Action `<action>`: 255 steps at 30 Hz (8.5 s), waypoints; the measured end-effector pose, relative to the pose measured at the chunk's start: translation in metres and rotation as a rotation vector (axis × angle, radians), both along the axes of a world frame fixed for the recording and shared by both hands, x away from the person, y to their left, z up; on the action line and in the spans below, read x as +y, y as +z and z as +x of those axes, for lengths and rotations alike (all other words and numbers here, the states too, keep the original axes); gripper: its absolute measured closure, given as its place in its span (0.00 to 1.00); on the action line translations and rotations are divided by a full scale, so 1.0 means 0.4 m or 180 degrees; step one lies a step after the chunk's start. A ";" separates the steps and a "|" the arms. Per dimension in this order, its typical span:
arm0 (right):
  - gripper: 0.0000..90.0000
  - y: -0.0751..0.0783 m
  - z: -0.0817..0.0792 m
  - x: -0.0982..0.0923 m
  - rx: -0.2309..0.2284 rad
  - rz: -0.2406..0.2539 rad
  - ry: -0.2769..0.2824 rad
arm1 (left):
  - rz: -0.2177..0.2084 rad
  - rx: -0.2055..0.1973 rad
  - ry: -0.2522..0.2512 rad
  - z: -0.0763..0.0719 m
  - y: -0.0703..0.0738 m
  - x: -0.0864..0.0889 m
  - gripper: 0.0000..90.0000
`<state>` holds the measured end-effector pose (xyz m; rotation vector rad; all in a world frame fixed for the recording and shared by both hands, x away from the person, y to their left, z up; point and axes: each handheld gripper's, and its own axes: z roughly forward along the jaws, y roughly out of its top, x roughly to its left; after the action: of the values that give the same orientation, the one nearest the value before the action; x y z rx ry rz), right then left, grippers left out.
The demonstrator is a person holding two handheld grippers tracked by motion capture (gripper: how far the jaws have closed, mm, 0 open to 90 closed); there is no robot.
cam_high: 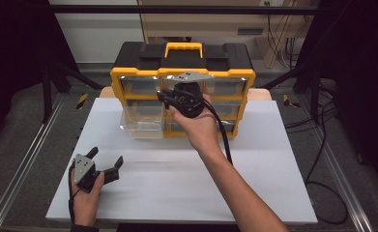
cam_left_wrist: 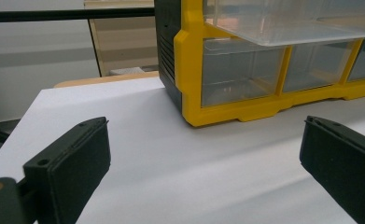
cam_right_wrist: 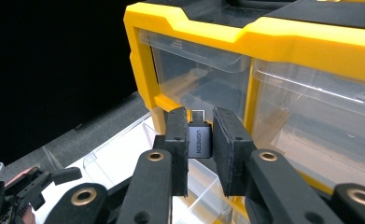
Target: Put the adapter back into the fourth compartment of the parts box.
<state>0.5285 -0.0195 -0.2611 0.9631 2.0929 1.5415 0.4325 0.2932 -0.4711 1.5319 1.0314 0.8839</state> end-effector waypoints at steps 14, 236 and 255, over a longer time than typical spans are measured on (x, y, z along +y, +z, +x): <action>0.85 0.000 0.003 0.023 0.0010 -0.0095 0.0068 | -0.0029 0.0012 -0.0026 0.000 -0.001 -0.001 0.02; 0.06 -0.018 0.000 0.004 -0.0268 -0.0256 0.0012 | -0.0029 0.0042 -0.0034 0.001 -0.003 0.006 0.02; 0.06 0.003 -0.024 -0.108 -0.0249 -0.0136 -0.0313 | -0.0154 0.0023 -0.0079 0.006 -0.001 0.017 0.02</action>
<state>0.5190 -0.0627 -0.2599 0.9600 1.9865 1.4562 0.4348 0.3002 -0.4716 1.5054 1.0296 0.8312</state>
